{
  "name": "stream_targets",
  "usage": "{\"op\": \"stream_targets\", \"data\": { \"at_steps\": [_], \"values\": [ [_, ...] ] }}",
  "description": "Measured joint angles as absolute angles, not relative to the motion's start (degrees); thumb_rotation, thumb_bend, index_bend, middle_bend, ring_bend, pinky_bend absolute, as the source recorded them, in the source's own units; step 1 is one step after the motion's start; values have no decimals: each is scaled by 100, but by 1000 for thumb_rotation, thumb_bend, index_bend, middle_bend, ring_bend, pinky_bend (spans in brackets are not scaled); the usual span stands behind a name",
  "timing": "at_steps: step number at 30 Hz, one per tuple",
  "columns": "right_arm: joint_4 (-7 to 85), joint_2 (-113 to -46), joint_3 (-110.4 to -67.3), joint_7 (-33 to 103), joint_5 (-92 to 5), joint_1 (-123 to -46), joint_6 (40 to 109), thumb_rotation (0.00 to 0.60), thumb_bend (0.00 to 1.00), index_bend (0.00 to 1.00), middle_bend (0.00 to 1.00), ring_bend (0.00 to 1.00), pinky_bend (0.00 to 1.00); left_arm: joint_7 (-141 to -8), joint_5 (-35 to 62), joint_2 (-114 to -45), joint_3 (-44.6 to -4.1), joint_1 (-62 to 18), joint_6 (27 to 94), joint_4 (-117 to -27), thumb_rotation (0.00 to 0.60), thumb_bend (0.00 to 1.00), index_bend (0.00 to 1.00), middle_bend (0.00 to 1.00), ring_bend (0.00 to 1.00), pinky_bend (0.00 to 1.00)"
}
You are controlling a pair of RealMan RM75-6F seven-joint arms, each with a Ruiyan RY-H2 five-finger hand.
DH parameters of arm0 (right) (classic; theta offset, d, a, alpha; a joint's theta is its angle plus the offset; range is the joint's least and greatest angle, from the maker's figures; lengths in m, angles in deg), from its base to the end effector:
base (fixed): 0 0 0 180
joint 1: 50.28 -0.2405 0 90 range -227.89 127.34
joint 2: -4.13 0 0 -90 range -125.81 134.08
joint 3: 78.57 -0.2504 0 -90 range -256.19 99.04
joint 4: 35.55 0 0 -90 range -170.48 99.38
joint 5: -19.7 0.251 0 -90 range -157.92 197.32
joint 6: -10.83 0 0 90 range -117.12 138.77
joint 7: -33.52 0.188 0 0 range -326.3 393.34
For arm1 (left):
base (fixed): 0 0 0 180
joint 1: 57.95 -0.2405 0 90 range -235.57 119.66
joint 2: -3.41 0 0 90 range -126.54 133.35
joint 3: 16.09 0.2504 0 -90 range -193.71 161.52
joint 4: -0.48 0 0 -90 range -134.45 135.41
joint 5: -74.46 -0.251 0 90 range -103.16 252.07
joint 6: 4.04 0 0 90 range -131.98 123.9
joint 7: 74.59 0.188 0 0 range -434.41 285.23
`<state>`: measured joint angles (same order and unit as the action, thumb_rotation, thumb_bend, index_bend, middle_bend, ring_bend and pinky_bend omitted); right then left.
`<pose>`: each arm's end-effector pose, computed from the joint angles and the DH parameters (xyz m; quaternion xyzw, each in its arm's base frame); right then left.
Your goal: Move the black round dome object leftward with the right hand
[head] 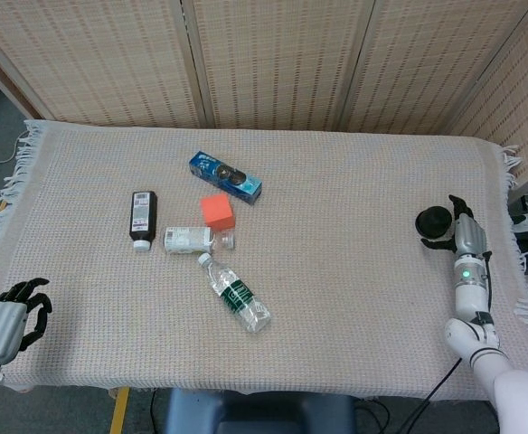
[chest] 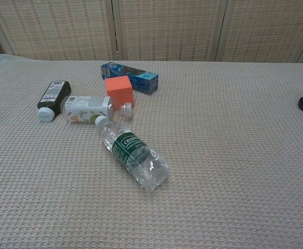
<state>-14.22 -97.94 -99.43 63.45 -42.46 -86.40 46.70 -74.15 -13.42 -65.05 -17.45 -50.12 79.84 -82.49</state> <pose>-0.4252 -0.4665 0.0493 0.4003 -0.5975 0.3703 0.5878 -0.3372 0.2413 0.1019 -0.6366 -0.3491 -0.3673 0.5814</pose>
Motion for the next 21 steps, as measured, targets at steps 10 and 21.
{"op": "stream_targets", "data": {
  "at_steps": [10, 21],
  "values": [
    [-2013, -10074, -10020, 6307, -4273, -8956, 4337, 600, 115, 0, 48, 0, 169, -7376, -1326, -6521, -1736, -4997, 7929, -8235, 600, 603, 579, 256, 267, 466],
    [-2398, -10256, -10114, 6139, -4244, -9134, 4037, 600, 134, 0, 61, 0, 176, -7378, -1292, -6518, -1737, -5006, 7914, -8215, 600, 603, 579, 256, 266, 466]
  ]
}}
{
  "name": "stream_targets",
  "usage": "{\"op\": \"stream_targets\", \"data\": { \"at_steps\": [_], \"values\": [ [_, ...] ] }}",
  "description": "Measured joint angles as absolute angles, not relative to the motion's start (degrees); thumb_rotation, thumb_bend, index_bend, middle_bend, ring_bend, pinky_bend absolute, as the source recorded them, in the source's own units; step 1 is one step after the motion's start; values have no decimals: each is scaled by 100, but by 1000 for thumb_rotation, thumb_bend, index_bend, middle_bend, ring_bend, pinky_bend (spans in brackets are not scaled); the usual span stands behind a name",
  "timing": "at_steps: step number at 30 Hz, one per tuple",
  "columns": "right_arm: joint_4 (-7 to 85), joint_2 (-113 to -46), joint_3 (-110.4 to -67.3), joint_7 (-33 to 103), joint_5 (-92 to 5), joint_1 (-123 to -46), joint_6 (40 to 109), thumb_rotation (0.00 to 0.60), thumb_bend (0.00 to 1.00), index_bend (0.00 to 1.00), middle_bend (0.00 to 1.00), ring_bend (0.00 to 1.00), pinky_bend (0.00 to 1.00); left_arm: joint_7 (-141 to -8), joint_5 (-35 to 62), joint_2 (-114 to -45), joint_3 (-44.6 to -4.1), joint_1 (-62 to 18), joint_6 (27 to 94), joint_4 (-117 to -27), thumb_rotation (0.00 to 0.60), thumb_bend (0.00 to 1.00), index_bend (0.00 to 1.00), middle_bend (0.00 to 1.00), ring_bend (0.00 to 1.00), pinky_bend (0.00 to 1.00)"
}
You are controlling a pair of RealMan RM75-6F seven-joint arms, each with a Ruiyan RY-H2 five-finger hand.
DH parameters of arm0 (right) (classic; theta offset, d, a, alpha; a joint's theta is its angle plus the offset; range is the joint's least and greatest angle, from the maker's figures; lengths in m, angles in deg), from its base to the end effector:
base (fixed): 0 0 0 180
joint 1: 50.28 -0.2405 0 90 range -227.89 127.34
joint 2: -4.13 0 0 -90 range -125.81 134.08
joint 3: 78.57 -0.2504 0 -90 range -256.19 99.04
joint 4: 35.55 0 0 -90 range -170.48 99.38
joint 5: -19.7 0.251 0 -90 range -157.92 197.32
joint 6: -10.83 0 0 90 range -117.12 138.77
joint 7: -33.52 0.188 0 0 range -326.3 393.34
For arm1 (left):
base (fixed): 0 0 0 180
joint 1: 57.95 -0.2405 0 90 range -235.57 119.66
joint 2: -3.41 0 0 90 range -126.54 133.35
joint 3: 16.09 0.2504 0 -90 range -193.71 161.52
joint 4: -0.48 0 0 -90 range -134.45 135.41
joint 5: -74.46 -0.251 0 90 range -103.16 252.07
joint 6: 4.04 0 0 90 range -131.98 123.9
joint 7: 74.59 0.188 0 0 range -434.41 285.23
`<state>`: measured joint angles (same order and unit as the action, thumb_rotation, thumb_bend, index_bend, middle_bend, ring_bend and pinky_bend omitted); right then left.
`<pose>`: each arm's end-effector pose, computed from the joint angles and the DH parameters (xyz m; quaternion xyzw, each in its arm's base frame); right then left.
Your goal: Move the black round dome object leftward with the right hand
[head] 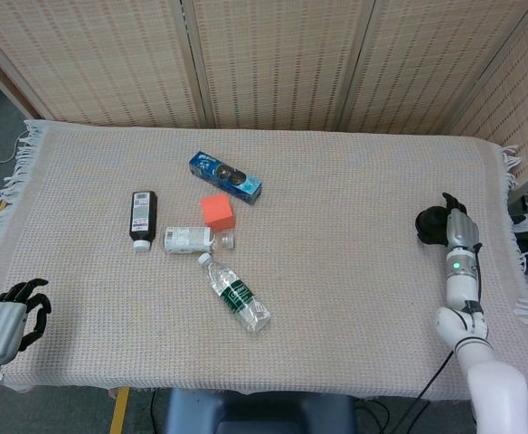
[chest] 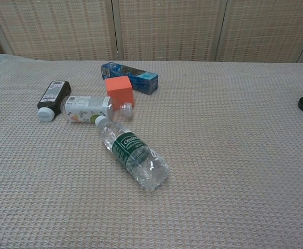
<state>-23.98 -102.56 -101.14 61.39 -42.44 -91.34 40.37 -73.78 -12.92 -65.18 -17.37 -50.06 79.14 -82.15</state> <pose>-0.4192 -0.4862 0.0436 0.4093 -0.5989 0.3364 0.6005 -0.3407 0.2415 0.1004 -0.6382 -0.3513 -0.3591 0.5833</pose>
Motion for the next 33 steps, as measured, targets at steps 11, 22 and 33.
{"op": "stream_targets", "data": {
  "at_steps": [11, 22, 33],
  "values": [
    [-2688, -10393, -10238, 5869, -4149, -9219, 3770, 600, 230, 23, 107, 6, 220, -7359, -1256, -6518, -1736, -5012, 7886, -8200, 600, 603, 578, 256, 267, 467],
    [-2748, -10462, -10281, 5798, -4161, -9266, 3642, 600, 290, 57, 136, 35, 251, -7339, -1267, -6516, -1730, -5016, 7892, -8208, 600, 603, 583, 257, 267, 467],
    [-2716, -10445, -10256, 5830, -4239, -9250, 3572, 600, 485, 112, 179, 76, 282, -7361, -1280, -6511, -1728, -5018, 7900, -8208, 600, 603, 582, 257, 267, 467]
  ]
}}
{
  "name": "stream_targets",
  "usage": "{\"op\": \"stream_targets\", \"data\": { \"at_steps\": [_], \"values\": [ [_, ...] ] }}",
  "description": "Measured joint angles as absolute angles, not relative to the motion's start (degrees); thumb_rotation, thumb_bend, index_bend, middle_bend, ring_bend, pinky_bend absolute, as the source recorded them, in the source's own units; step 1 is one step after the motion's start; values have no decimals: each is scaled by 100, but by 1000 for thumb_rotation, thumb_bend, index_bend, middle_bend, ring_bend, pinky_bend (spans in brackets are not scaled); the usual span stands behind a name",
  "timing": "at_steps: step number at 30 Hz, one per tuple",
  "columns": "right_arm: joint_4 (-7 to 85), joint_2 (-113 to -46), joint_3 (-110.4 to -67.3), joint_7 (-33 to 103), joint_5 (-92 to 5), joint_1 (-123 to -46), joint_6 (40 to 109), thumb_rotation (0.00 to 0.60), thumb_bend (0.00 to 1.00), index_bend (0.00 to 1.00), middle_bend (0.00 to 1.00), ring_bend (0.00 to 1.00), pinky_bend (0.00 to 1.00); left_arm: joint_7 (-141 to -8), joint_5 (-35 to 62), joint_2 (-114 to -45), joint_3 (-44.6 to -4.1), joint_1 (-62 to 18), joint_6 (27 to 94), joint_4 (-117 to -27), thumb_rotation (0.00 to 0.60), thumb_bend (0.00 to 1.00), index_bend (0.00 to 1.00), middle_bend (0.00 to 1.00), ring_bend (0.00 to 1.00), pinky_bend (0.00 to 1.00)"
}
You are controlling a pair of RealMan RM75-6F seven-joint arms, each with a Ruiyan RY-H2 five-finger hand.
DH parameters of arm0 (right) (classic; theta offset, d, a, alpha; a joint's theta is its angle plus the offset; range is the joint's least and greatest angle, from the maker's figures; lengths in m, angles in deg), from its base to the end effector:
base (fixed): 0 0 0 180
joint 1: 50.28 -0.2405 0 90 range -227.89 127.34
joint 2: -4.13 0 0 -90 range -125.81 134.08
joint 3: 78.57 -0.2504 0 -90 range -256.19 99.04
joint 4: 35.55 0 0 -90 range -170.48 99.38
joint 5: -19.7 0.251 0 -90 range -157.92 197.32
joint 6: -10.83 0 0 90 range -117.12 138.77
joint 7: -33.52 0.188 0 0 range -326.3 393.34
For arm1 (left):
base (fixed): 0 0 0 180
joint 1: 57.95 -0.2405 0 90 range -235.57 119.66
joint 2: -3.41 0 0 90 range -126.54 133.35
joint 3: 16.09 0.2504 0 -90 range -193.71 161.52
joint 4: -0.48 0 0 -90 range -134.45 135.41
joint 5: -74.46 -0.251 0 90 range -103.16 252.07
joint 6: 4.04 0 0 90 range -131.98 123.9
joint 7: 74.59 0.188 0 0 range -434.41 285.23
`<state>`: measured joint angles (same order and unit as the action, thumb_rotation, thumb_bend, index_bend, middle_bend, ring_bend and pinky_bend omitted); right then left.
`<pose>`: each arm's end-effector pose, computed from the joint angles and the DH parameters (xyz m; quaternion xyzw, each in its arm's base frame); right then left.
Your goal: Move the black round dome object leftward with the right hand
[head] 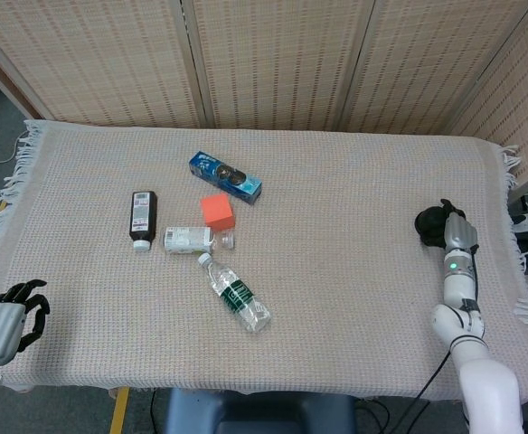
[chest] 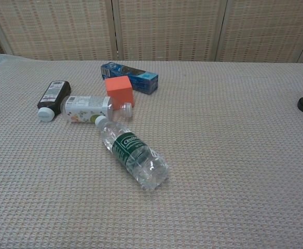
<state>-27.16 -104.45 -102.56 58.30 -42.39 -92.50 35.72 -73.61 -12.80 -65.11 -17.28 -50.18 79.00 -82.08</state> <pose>-0.4239 -0.4846 0.0315 0.4165 -0.6127 0.2990 0.6015 -0.3424 0.2405 0.1005 -0.6389 -0.3519 -0.3553 0.5846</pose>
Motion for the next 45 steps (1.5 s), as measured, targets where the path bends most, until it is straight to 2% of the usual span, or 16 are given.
{"op": "stream_targets", "data": {
  "at_steps": [8, 16, 23, 25, 28, 33, 42, 45],
  "values": [
    [-2694, -10449, -10216, 5879, -4312, -9229, 3576, 600, 570, 201, 239, 149, 341, -7376, -1291, -6509, -1725, -5015, 7899, -8211, 600, 602, 580, 258, 267, 467],
    [-2686, -10449, -10184, 5929, -4371, -9216, 3605, 600, 757, 326, 322, 250, 434, -7387, -1295, -6508, -1726, -5013, 7897, -8210, 600, 603, 581, 258, 266, 468],
    [-2695, -10452, -10158, 5932, -4411, -9192, 3611, 600, 858, 396, 364, 302, 479, -7394, -1306, -6506, -1720, -5015, 7902, -8211, 600, 603, 577, 258, 267, 468],
    [-2699, -10454, -10157, 5931, -4415, -9189, 3621, 600, 917, 448, 393, 341, 506, -7392, -1311, -6506, -1717, -5014, 7902, -8213, 600, 603, 579, 258, 267, 468],
    [-2708, -10458, -10153, 5923, -4426, -9181, 3665, 600, 992, 565, 489, 428, 567, -7383, -1312, -6508, -1714, -5012, 7895, -8212, 600, 603, 579, 258, 267, 468],
    [-2684, -10453, -10159, 5975, -4435, -9169, 3782, 600, 1000, 705, 618, 540, 706, -7371, -1305, -6514, -1712, -5005, 7874, -8208, 600, 603, 574, 258, 267, 467],
    [-2656, -10444, -10165, 6071, -4457, -9145, 3927, 600, 1000, 762, 686, 590, 796, -7365, -1303, -6521, -1708, -4994, 7850, -8202, 600, 603, 575, 258, 267, 468],
    [-2620, -10431, -10152, 6112, -4480, -9136, 3944, 600, 997, 814, 725, 625, 842, -7367, -1300, -6523, -1708, -4991, 7844, -8199, 600, 603, 572, 258, 267, 468]
  ]
}}
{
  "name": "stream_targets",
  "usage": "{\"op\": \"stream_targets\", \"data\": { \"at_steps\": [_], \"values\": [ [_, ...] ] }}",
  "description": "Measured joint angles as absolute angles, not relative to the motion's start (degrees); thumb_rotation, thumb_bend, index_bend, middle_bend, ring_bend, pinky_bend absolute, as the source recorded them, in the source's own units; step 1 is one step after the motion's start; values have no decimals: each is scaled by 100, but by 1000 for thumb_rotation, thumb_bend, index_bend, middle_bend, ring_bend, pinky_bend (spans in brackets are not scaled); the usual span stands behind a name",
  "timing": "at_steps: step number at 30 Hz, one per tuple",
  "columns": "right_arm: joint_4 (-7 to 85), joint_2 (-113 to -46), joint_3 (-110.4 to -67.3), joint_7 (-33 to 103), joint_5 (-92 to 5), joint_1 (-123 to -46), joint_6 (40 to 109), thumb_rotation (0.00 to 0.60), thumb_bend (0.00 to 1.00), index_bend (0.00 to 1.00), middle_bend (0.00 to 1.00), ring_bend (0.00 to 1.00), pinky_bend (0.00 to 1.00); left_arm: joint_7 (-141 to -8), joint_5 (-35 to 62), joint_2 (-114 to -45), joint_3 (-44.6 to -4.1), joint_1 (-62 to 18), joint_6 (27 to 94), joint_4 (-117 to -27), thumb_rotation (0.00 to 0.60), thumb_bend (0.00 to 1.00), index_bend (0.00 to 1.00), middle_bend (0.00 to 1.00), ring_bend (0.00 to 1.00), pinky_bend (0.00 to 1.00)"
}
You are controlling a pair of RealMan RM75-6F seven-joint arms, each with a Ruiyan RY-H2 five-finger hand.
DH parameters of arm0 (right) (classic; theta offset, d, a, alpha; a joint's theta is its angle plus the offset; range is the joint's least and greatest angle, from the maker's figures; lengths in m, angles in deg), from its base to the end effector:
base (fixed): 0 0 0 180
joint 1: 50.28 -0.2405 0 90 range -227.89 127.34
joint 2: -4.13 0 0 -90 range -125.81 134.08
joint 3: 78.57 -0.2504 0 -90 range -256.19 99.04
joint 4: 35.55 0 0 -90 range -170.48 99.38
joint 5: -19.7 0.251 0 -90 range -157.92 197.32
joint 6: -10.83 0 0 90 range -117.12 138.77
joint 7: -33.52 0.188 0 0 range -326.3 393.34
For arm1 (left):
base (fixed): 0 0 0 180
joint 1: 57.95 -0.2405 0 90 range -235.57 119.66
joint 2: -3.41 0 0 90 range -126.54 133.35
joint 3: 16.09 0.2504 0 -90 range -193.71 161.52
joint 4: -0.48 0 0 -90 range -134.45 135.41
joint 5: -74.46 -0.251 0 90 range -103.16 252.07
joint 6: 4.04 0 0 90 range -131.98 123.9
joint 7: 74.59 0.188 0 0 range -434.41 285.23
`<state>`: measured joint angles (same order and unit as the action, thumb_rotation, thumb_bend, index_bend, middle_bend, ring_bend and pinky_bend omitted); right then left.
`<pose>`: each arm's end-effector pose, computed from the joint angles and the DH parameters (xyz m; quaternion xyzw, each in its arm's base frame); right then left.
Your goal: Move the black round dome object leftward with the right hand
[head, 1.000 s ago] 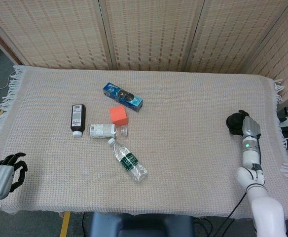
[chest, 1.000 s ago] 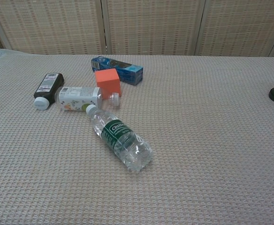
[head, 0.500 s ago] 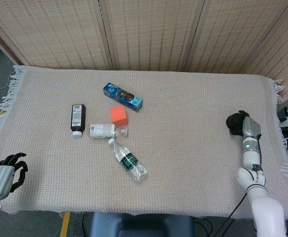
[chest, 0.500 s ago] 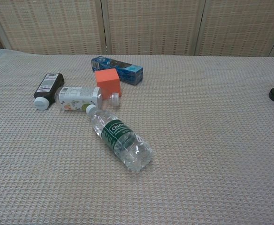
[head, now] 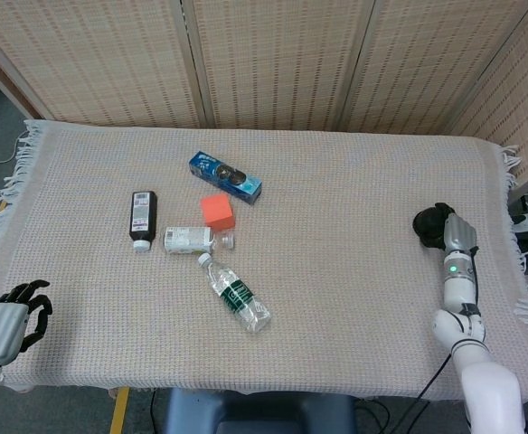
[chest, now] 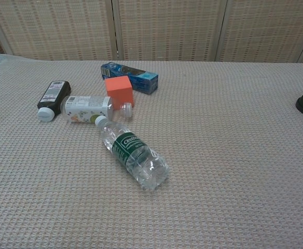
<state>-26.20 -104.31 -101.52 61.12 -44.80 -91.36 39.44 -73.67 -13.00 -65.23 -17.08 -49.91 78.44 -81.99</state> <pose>-0.4215 -0.4819 0.0339 0.4227 -0.5976 0.3183 0.6024 -0.3420 0.2411 0.0974 -0.6431 -0.3537 -0.3535 0.5800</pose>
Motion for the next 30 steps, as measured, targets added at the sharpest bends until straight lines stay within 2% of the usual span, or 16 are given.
{"op": "stream_targets", "data": {
  "at_steps": [4, 10, 19, 25, 30],
  "values": [
    [-2533, -10409, -10093, 6179, -4555, -9120, 4003, 600, 976, 900, 785, 678, 895, -7360, -1296, -6529, -1710, -4985, 7834, -8194, 600, 603, 570, 258, 267, 468],
    [-2435, -10381, -9985, 6217, -4671, -9078, 4087, 600, 970, 994, 863, 739, 925, -7360, -1310, -6525, -1708, -4983, 7847, -8208, 600, 603, 571, 258, 267, 468],
    [-1953, -10250, -9906, 6340, -4780, -8977, 4304, 600, 970, 1000, 897, 758, 941, -7369, -1313, -6523, -1711, -4979, 7848, -8212, 600, 602, 574, 258, 267, 468],
    [-719, -9891, -9792, 6423, -5074, -8797, 5255, 600, 968, 1000, 897, 758, 941, -7357, -1334, -6499, -1711, -4995, 7902, -8246, 600, 604, 574, 258, 267, 468],
    [1091, -9337, -9681, 6337, -5383, -8505, 6236, 600, 953, 1000, 897, 759, 941, -7347, -1283, -6443, -1729, -5022, 7924, -8296, 600, 604, 574, 258, 267, 467]
  ]
}}
